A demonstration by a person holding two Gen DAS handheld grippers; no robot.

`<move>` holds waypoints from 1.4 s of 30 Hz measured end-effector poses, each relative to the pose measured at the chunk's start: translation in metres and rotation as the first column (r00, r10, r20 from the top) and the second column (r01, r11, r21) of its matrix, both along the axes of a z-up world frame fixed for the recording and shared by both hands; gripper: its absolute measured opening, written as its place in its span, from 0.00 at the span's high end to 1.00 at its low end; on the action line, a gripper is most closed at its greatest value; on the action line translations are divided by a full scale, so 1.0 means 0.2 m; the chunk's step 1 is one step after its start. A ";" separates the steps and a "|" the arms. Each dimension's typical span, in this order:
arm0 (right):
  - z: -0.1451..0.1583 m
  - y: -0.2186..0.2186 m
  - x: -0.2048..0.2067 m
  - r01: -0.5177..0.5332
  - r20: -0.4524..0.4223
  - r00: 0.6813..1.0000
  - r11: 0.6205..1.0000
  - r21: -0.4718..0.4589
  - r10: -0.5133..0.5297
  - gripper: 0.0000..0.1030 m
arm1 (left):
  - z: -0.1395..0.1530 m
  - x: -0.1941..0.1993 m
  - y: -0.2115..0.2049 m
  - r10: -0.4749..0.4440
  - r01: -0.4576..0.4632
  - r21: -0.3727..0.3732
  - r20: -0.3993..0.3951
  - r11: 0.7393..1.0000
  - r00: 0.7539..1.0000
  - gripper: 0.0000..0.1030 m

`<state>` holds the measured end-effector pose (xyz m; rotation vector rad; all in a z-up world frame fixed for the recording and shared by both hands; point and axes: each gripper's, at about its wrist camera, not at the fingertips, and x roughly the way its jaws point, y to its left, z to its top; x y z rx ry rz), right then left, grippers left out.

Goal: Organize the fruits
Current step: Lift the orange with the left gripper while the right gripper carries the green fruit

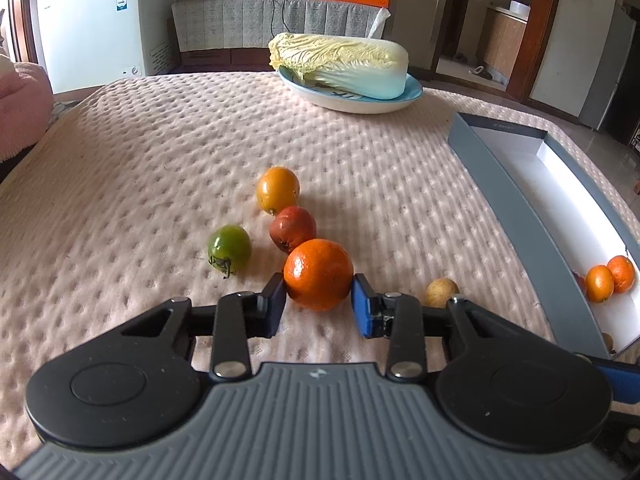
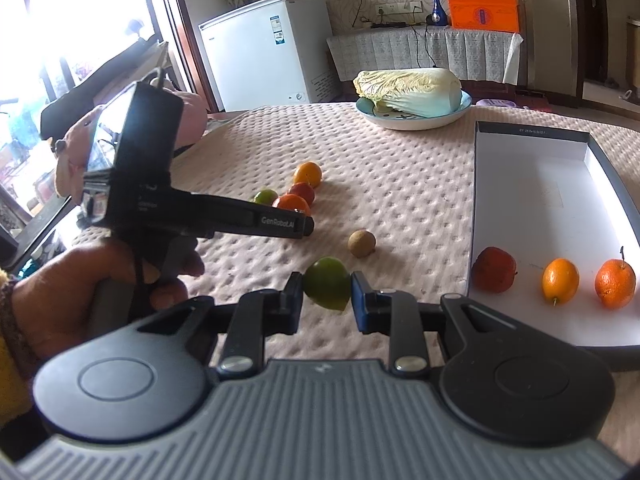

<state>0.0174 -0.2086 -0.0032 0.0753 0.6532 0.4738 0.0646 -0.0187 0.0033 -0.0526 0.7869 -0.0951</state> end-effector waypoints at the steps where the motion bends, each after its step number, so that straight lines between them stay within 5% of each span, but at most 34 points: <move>1: 0.00 0.00 0.00 0.003 0.000 1.000 1.000 -0.001 -0.003 0.72 | 0.01 -0.01 0.00 -0.001 0.001 -0.001 0.005 1.000 1.000 0.60; 22: 0.05 0.04 -0.03 0.014 0.024 1.000 1.000 -0.018 -0.014 0.72 | 0.24 -0.18 0.16 0.008 -0.004 -0.043 0.103 0.999 0.995 0.60; 42: 0.06 0.02 -0.07 -0.007 0.048 0.999 1.000 -0.003 0.008 0.72 | 0.22 -0.17 0.09 -0.013 0.015 -0.012 0.096 1.000 0.995 0.60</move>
